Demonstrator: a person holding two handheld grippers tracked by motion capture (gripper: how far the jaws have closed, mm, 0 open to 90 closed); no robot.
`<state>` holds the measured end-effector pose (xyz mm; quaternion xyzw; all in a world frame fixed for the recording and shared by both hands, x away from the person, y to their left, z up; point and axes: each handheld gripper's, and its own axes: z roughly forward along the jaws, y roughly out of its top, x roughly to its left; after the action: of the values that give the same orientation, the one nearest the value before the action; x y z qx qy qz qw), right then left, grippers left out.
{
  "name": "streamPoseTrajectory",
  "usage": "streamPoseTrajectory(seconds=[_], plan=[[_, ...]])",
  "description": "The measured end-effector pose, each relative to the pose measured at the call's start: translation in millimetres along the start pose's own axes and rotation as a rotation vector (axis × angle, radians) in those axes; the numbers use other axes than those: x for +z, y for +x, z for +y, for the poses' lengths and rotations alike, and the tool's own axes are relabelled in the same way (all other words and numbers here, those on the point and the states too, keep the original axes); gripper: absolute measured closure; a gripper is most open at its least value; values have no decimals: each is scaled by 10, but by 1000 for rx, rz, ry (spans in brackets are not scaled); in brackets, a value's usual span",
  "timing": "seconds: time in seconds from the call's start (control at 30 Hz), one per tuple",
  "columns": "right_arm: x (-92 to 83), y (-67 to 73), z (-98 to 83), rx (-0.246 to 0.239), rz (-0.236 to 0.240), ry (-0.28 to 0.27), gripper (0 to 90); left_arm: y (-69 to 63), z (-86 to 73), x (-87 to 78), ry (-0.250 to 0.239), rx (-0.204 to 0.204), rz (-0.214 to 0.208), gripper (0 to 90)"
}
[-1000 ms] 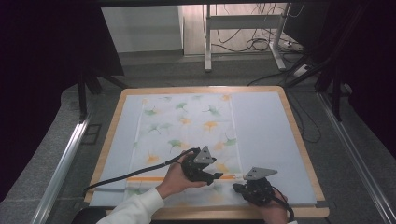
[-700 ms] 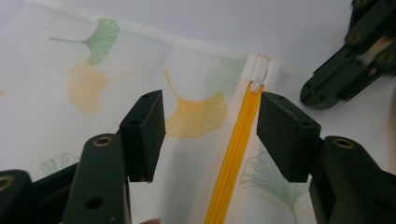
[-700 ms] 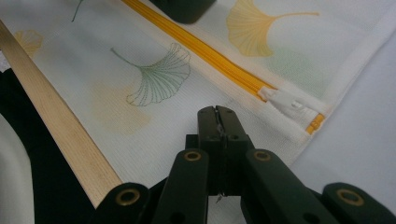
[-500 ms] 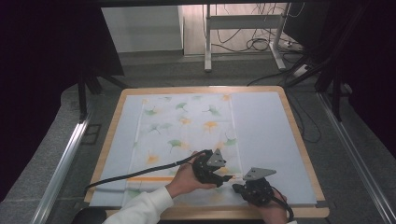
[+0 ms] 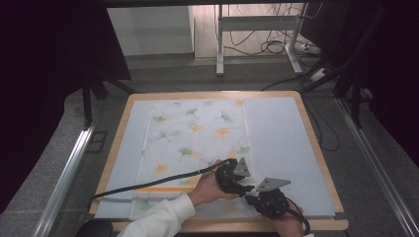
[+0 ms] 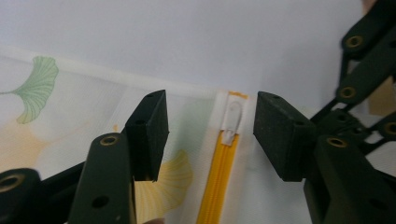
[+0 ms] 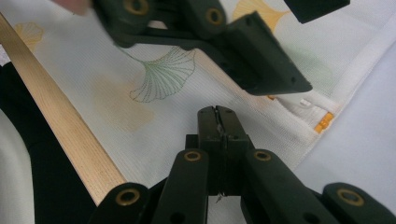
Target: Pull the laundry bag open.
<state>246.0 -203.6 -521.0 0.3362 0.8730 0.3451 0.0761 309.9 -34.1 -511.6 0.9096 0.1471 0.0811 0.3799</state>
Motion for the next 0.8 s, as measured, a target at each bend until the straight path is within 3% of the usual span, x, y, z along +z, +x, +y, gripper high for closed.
streamPoseTrajectory(seconds=[0.47,0.8], plan=[[12,-11,2,5,3,3,891,66,-23,175,5,-69,-64,483],[13,-16,2,7,6,3,891,107,-25,199,8,-93,-102,495]])
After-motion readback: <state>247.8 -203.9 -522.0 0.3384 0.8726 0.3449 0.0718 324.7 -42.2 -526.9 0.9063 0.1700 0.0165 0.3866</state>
